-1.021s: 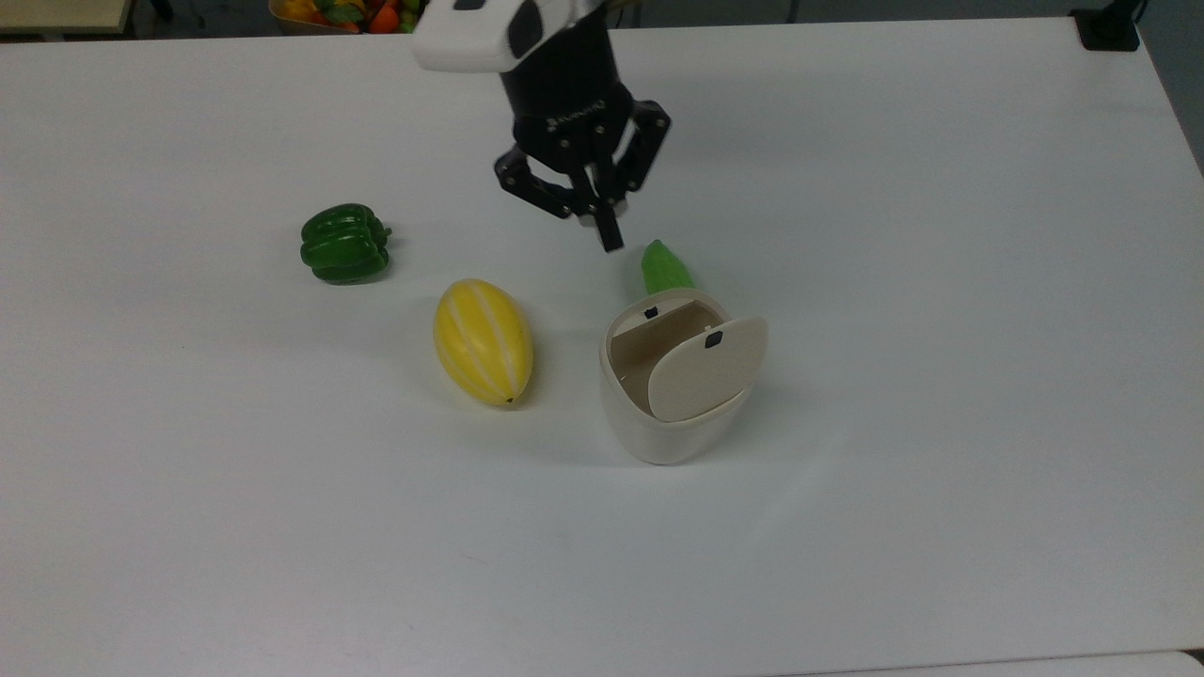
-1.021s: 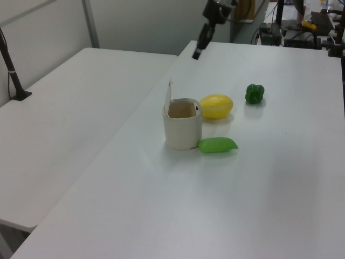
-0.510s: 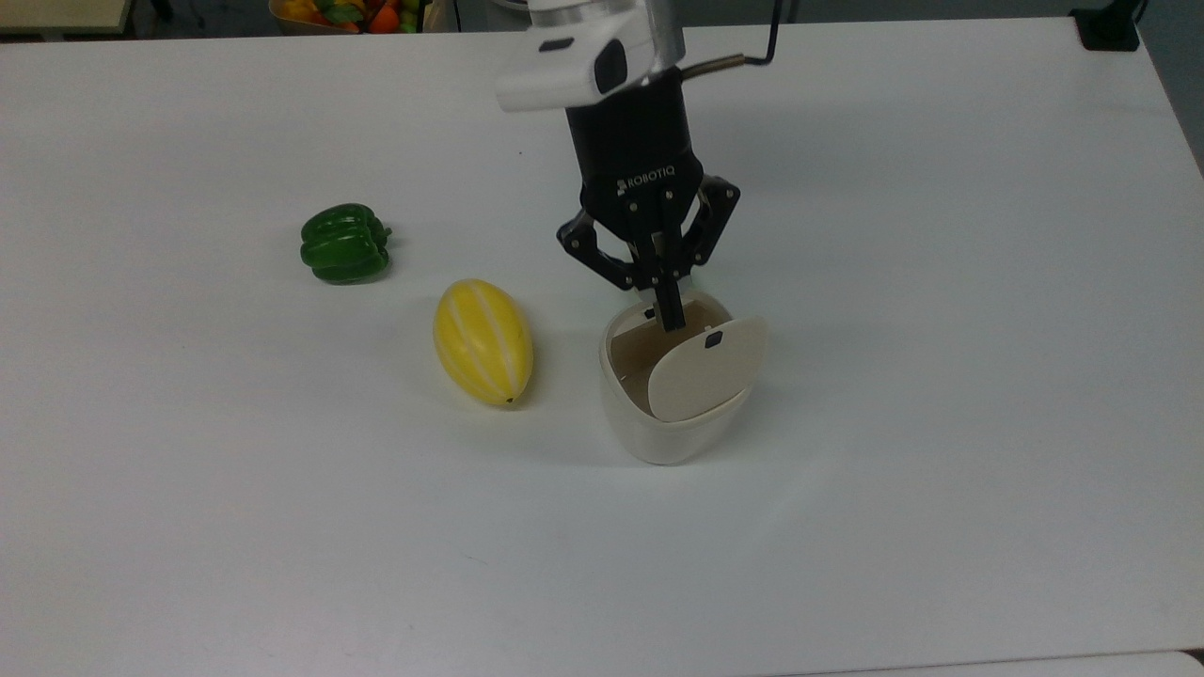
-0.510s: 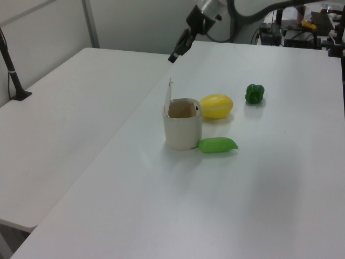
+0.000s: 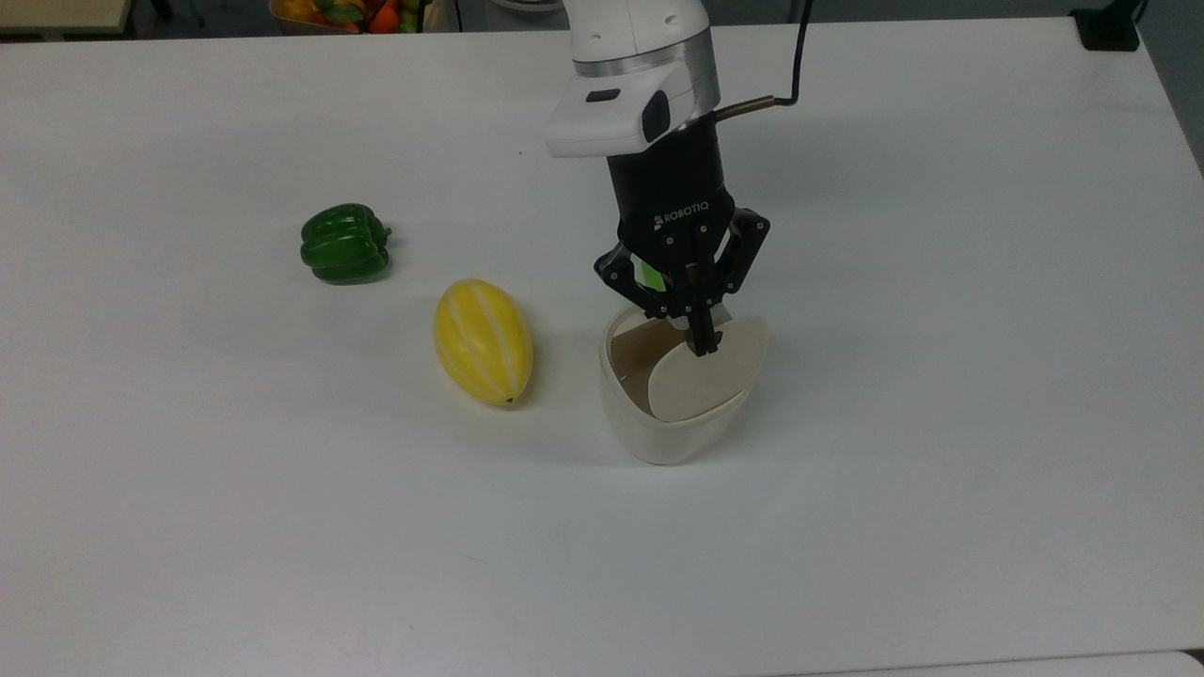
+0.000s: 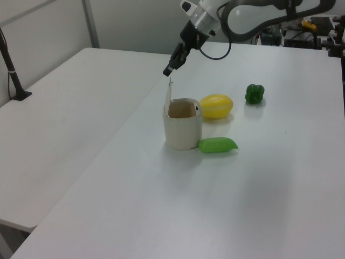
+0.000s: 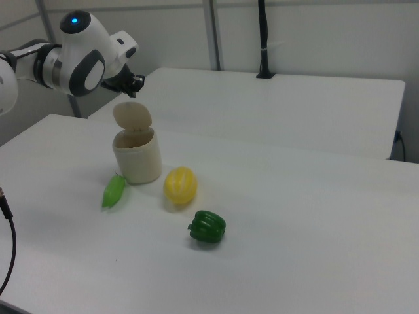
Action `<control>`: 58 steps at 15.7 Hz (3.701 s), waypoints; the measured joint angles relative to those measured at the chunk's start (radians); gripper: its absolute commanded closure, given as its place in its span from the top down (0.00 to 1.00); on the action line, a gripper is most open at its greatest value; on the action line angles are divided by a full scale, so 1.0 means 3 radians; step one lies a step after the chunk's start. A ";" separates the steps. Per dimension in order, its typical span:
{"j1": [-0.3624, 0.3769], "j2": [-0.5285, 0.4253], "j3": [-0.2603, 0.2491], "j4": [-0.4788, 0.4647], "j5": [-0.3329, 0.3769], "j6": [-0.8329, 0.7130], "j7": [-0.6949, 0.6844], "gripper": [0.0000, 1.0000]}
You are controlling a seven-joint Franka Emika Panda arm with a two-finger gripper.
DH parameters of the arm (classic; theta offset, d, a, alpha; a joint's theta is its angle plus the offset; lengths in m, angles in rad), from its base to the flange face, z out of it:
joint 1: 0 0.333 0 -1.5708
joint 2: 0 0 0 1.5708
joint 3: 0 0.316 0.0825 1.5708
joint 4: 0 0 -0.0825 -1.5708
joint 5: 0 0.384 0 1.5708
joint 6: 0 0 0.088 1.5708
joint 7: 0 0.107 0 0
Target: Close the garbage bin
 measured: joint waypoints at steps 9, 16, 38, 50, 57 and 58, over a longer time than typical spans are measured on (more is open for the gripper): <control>0.0006 0.0024 -0.0003 0.0006 0.0000 -0.0438 0.0003 0.03; -0.0014 -0.0004 -0.0058 0.0009 0.0000 -0.0762 0.0025 0.02; -0.0068 0.0147 -0.0054 -0.0110 -0.0118 -0.1071 0.0025 0.01; -0.0256 -0.0160 -0.0083 -0.0007 -0.0121 -0.1558 0.0273 0.12; -0.0758 -0.0682 -0.0101 -0.0002 -0.0347 -0.2685 0.0485 1.00; -0.0800 -0.0718 -0.0102 -0.0004 -0.0399 -0.2758 0.0530 1.00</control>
